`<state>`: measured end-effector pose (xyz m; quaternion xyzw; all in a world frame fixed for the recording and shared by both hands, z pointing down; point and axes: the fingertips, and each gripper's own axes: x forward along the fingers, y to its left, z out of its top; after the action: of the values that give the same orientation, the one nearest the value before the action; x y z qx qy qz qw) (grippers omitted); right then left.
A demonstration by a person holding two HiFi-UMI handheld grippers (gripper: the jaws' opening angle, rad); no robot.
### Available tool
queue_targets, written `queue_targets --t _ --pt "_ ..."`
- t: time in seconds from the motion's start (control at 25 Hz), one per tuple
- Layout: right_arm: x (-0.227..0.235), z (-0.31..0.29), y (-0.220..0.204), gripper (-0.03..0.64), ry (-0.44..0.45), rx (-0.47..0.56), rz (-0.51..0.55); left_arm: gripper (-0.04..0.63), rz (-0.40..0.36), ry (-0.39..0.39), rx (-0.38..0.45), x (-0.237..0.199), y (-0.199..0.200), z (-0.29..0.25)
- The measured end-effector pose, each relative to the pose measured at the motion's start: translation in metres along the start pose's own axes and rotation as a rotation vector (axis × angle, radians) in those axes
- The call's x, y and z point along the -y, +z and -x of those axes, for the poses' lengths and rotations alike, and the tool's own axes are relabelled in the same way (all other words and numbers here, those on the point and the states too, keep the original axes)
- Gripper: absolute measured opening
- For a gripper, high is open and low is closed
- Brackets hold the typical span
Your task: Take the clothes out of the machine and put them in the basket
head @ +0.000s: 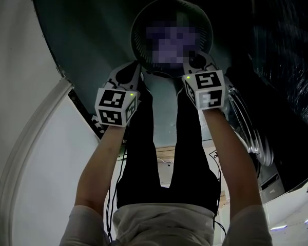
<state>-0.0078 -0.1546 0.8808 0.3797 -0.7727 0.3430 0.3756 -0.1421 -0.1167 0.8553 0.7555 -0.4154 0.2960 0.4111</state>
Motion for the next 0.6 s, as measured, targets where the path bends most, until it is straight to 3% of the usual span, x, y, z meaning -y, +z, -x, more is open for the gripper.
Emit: queue_targets --t 0.6 --pt "0.011 -0.051 -0.039 0.028 -0.031 -0.158 -0.075 0.020 0.058 0.036 -0.133 -0.026 -0.044 -0.031"
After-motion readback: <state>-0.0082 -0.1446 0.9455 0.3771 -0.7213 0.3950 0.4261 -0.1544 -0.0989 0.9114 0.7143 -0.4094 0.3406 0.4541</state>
